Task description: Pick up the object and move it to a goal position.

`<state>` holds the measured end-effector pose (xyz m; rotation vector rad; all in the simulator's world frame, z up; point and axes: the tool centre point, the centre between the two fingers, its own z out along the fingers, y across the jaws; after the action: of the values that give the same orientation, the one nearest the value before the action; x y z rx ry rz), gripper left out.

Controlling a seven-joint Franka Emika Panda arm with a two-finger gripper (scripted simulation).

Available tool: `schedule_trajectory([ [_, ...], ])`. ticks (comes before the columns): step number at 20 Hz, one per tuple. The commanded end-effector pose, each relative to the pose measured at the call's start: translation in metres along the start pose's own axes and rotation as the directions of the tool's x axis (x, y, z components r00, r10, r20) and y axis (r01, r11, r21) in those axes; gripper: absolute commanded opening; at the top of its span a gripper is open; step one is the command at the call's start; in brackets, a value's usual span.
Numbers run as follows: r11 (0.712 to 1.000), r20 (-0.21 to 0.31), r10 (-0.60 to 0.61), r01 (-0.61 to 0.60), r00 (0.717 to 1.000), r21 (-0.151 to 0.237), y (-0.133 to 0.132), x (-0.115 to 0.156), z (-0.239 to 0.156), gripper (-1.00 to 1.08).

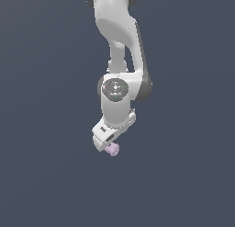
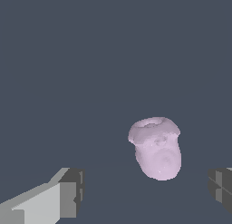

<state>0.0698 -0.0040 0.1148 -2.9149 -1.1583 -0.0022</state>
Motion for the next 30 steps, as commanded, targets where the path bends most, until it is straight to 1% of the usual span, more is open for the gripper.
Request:
schedule_trajectory([
  [1,0.998,0.001,-0.06,0.06,0.998,-0.001,0.008,0.0,0.006,1.0],
  [7,0.987,0.003,-0.164,0.164,0.987,-0.003,0.021,-0.002,0.018,1.0],
  [13,0.975,0.004,-0.222,0.222,0.975,-0.003,0.029,-0.003,0.025,1.0],
  [22,0.972,0.004,-0.233,0.233,0.972,-0.003,0.031,-0.003,0.031,1.0],
  [30,0.972,0.004,-0.237,0.237,0.972,-0.003,0.03,-0.004,0.069,1.0],
])
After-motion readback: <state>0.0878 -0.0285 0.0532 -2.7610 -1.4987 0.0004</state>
